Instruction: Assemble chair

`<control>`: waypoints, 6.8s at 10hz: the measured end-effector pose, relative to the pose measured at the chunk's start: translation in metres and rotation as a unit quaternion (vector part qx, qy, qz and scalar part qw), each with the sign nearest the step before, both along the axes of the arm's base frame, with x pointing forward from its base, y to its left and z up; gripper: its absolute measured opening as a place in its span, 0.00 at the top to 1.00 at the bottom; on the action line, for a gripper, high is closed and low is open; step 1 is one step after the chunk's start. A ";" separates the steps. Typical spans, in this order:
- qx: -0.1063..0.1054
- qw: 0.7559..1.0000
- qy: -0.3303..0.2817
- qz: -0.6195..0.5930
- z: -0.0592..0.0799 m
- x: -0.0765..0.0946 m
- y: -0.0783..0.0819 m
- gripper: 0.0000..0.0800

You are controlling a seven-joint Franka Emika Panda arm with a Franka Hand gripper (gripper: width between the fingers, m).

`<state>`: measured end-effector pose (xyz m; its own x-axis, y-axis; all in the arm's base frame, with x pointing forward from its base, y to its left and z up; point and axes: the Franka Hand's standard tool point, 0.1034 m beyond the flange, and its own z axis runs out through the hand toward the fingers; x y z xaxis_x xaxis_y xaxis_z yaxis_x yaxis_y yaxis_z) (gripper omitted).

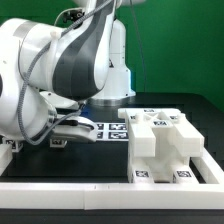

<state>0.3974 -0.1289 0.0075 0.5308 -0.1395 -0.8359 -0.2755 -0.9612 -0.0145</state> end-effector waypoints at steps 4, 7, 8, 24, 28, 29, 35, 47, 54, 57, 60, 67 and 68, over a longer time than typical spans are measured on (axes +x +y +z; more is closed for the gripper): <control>-0.003 1.000 -0.012 0.001 0.001 0.004 -0.001 0.65; -0.011 0.987 -0.159 0.038 0.040 0.042 0.002 0.65; -0.018 0.977 -0.206 0.044 0.049 0.038 0.007 0.65; -0.159 0.846 -0.507 0.046 0.007 -0.003 0.007 0.44; -0.109 0.875 -0.471 0.021 0.012 0.009 0.018 0.19; -0.094 0.886 -0.455 0.007 0.018 0.021 0.017 0.19; -0.006 0.965 -0.262 0.020 0.016 0.053 0.021 0.19; 0.045 0.998 -0.003 0.050 0.014 0.032 0.011 0.19; 0.042 0.998 0.007 0.050 -0.004 0.001 0.018 0.40; 0.036 0.998 -0.014 0.057 0.003 0.015 0.021 0.66; 0.043 0.988 -0.121 0.084 0.054 0.054 0.025 0.66; -0.014 0.934 -0.347 0.087 0.107 0.075 0.054 0.65; -0.022 0.912 -0.397 0.096 0.130 0.099 0.080 0.65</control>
Offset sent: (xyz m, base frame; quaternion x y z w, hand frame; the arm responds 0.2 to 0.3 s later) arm 0.0000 0.0000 0.0000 0.0000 0.0650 0.0000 0.9979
